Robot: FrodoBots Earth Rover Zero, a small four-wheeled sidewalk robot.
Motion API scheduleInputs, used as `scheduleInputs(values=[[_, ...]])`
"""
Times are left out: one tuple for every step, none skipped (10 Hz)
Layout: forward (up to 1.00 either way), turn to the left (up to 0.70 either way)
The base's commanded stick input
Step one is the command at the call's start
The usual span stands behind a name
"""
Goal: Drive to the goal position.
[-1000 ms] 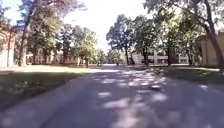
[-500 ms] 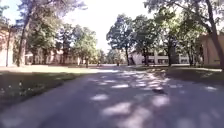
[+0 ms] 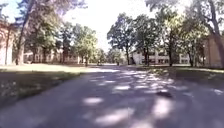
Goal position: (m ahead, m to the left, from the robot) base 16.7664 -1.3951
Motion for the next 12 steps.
scheduleInputs(values=[[0.45,0.0],[0.45,0.0],[0.45,0.0],[0.45,0.0],[0.45,0.0],[0.45,0.0],[0.45,0.0],[0.45,0.0],[0.45,0.0],[0.45,0.0],[0.45,0.0],[0.45,0.0]])
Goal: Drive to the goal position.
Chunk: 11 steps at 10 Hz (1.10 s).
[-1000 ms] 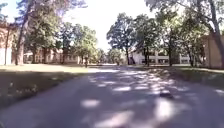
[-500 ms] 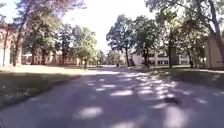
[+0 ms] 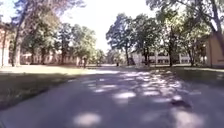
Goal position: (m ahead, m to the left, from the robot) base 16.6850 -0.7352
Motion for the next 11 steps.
scheduleInputs(values=[[0.45,0.0],[0.45,0.0],[0.45,0.0],[0.45,0.0],[0.45,0.0],[0.45,0.0],[0.45,0.0],[0.45,0.0],[0.45,0.0],[0.45,0.0],[0.45,0.0]])
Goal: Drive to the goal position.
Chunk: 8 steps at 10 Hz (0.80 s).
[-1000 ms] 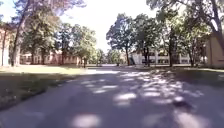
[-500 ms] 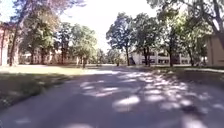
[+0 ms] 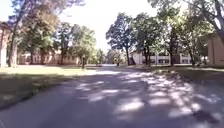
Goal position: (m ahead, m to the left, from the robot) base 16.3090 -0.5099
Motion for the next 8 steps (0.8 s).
scheduleInputs(values=[[0.45,0.0],[0.45,0.0],[0.45,0.0],[0.45,0.0],[0.45,0.0],[0.45,0.0],[0.45,0.0],[0.45,0.0]])
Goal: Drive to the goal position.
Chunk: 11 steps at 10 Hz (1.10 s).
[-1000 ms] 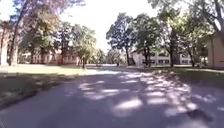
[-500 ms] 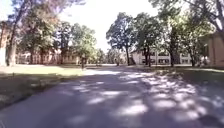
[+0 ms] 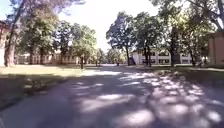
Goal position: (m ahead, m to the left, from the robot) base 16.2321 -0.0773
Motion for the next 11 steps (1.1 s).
scheduleInputs(values=[[0.45,0.0],[0.45,0.0],[0.45,0.0],[0.45,0.0],[0.45,0.0],[0.45,0.0],[0.45,0.0],[0.45,0.0],[0.45,0.0],[0.45,0.0],[0.45,0.0]])
